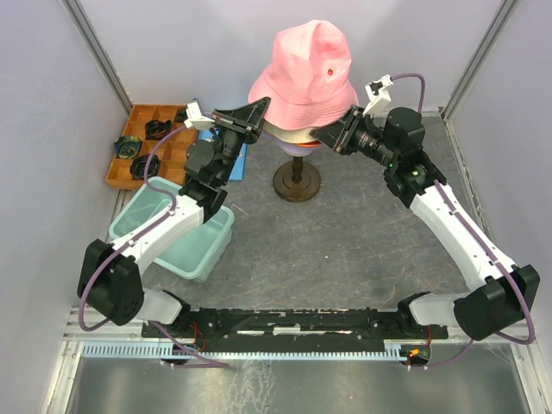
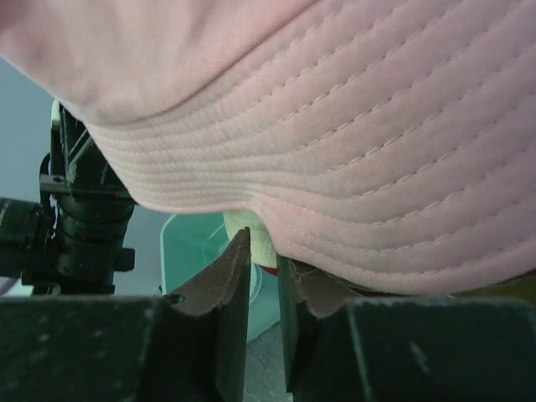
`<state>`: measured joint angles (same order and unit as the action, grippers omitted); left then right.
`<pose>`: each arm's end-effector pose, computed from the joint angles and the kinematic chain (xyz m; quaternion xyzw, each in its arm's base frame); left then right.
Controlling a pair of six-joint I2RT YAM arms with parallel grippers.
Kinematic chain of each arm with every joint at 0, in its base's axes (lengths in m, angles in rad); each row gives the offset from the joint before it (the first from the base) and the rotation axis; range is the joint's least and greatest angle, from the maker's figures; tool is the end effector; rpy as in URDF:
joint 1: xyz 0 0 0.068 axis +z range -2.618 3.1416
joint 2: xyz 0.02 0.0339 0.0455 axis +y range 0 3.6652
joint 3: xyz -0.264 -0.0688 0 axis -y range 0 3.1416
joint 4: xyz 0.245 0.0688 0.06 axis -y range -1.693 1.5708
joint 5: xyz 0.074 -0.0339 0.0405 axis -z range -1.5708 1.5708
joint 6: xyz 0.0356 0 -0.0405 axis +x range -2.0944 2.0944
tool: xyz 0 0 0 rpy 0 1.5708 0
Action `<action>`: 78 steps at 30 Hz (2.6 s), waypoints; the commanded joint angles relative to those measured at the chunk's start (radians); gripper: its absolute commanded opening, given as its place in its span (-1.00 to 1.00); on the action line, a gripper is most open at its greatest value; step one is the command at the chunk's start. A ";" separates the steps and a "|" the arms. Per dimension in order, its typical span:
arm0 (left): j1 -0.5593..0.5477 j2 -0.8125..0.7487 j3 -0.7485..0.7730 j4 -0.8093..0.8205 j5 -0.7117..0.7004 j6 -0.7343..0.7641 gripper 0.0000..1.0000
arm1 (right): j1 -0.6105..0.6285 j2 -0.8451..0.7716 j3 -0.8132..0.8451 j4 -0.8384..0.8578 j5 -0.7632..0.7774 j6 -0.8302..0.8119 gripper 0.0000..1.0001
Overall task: Stack the hats
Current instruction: Stack the hat on the hat.
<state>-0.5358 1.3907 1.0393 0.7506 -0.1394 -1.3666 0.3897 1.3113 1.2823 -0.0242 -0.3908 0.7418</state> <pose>0.2812 -0.1612 0.3877 -0.2757 0.4812 -0.6544 0.5141 0.2776 0.1287 0.4158 -0.0069 0.7242 0.4808 0.4943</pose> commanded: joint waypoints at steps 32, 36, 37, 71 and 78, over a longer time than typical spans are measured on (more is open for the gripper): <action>0.277 0.441 0.340 0.287 0.599 -0.252 -0.70 | -0.363 0.036 -0.029 0.345 -0.373 0.619 0.18; 0.283 0.458 0.340 0.312 0.608 -0.286 -0.73 | -0.397 0.145 -0.069 0.685 -0.408 0.905 0.15; 0.283 0.462 0.344 0.318 0.611 -0.292 -0.73 | -0.403 0.163 -0.077 0.723 -0.401 0.945 0.15; 0.288 0.492 0.354 0.354 0.605 -0.328 -0.85 | -0.331 0.353 0.053 0.722 -0.341 0.996 0.09; 0.289 0.489 0.305 0.374 0.596 -0.328 -0.94 | -0.323 0.356 0.052 0.721 -0.335 0.993 -0.83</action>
<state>-0.2394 1.8721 1.3727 1.0809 0.4171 -1.6497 0.0597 1.6699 1.2903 0.6678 -0.7399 1.7489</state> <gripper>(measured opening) 0.099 0.188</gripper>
